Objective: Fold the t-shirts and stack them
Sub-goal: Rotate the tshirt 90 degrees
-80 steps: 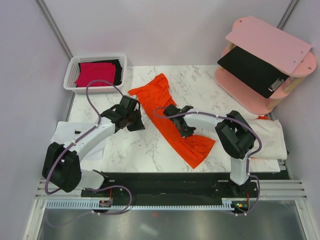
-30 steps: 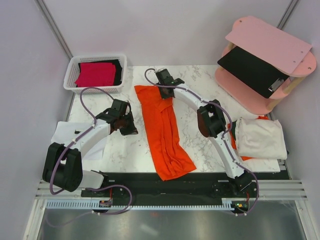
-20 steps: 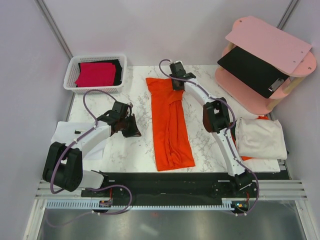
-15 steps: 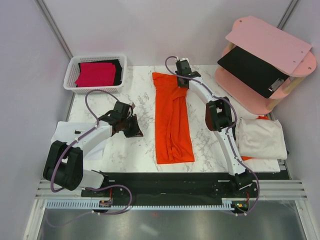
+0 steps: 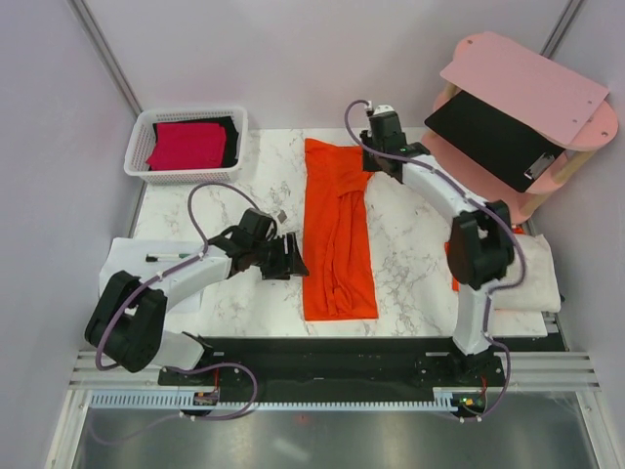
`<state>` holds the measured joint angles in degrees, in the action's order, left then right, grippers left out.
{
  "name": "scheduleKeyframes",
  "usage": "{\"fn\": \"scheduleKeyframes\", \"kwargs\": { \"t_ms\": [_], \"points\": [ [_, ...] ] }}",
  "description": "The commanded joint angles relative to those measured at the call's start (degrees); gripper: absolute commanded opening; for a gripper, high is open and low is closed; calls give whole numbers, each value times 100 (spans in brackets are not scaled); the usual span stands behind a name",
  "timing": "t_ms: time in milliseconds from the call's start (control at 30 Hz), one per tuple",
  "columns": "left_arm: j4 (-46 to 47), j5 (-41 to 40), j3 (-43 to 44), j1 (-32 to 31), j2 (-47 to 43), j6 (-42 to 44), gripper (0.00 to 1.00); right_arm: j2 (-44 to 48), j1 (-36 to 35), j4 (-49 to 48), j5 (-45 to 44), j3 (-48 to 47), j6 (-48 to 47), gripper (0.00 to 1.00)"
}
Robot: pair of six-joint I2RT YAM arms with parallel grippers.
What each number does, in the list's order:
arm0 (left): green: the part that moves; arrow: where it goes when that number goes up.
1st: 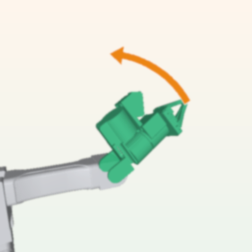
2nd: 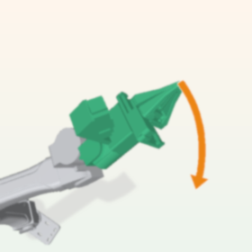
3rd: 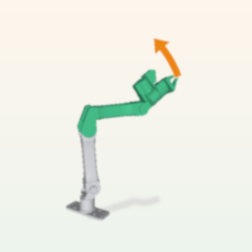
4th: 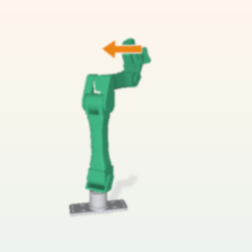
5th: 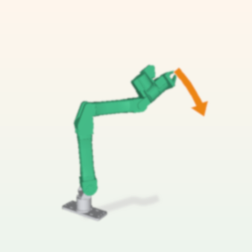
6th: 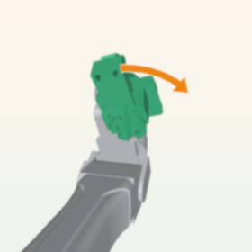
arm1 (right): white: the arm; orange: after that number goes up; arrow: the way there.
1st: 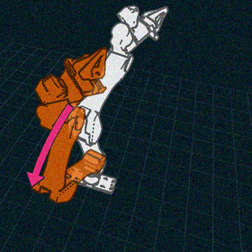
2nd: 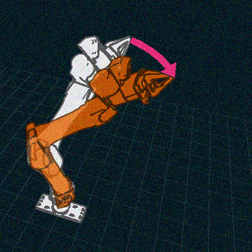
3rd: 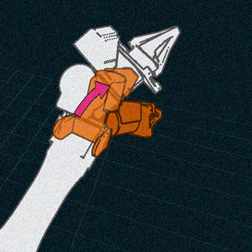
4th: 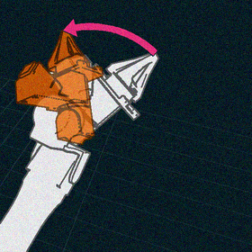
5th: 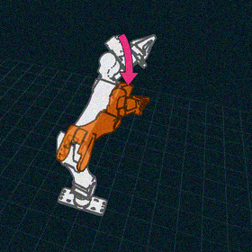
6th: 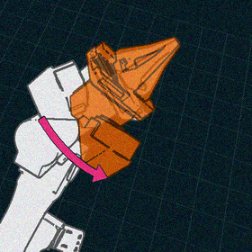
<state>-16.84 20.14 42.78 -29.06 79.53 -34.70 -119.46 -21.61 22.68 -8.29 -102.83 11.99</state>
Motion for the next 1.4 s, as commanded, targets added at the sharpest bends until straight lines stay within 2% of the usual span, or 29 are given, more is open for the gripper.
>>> {"fn": "scheduleKeyframes", "kwargs": {
  "t_ms": [0,67,167,200,400,467,500,567,600,700,833,900,933,967,1000,1167,1367],
  "points": [
    [568,105,-218,-398,63,-467,70,1853,-10,-79,373,1464,462,43],
    [568,25,-323,-565,-16,-546,74,2653,-10,-79,399,2440,602,59],
    [585,-168,-551,-654,-191,-713,77,3664,-10,-53,670,3565,944,66],
    [585,-203,-613,-662,-235,-749,76,4119,-10,-44,750,4081,1076,66],
    [778,-265,-1166,-706,-613,-951,68,5492,-37,-105,1734,5753,1876,66],
    [884,-248,-1395,-733,-719,-1065,68,5748,-106,-202,1866,6062,2009,60],
    [980,-239,-1457,-741,-719,-1100,68,5932,-159,-228,1884,6247,2087,54],
    [1051,-247,-1615,-785,-719,-1162,67,6065,-491,-220,1727,6345,2149,14],
    [1077,-256,-1659,-794,-711,-1188,66,6144,-642,-211,1595,6380,2193,0],
    [1148,-309,-1809,-847,-780,-1259,66,5936,-1354,-106,893,6127,2106,0],
    [1253,-362,-1914,-943,-1044,-1347,63,5040,-1917,-193,628,5477,1878,0],
    [1236,-423,-1888,-953,-1080,-1338,49,4293,-2154,-237,654,5030,1798,0],
    [1184,-467,-1844,-953,-1053,-1320,37,4056,-2224,-281,654,4879,1755,0],
    [1148,-554,-1809,-953,-1018,-1294,9,3583,-2347,-307,662,4729,1702,0],
    [1096,-599,-1774,-953,-940,-1276,2,3370,-2409,-316,671,4458,1675,0],
    [1034,-660,-1624,-979,-561,-1259,2,2342,-2664,-440,697,3859,1631,0],
    [1051,-766,-1501,-1075,-911,-1320,2,1725,-2814,-448,698,3533,1622,0]
  ]
}}
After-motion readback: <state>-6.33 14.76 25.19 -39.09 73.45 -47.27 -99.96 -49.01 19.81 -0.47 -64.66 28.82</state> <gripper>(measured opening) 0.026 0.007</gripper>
